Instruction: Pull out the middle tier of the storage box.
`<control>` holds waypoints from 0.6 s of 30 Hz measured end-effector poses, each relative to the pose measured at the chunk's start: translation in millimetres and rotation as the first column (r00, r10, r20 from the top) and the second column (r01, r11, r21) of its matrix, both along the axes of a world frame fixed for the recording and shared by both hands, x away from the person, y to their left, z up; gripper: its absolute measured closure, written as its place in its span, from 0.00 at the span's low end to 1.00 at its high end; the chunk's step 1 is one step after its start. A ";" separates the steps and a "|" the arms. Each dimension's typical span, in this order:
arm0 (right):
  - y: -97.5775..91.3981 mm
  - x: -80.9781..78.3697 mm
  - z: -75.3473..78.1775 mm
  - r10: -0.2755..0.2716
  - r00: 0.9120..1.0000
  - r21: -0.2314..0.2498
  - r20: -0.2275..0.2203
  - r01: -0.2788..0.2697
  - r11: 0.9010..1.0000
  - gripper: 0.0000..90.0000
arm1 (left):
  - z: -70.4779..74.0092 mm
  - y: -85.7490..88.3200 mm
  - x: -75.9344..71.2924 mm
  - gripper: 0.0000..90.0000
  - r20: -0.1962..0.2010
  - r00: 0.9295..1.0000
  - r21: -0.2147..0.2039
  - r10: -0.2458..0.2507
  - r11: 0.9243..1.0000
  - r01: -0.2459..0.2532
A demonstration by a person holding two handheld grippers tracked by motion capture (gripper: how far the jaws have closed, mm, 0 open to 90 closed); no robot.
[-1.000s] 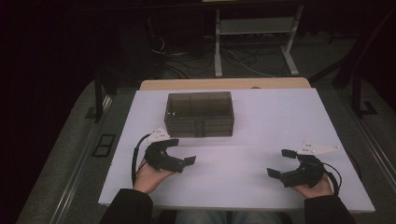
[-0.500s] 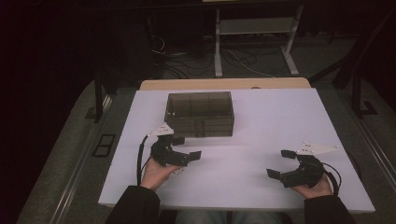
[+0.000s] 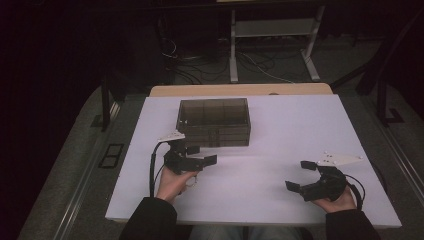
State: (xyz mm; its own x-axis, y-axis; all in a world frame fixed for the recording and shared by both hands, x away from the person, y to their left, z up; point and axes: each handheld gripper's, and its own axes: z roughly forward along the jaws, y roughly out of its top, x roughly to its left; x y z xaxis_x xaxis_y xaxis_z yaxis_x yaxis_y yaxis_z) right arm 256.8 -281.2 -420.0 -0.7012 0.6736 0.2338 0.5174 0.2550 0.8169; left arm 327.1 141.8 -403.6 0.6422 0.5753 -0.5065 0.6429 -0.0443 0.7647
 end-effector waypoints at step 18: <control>-4.1 -0.6 0.7 -0.003 1.000 0.035 -0.002 0.003 0.999 0.00 | -15.0 -4.8 13.9 0.00 -0.148 0.985 -0.193 0.090 0.974 -0.118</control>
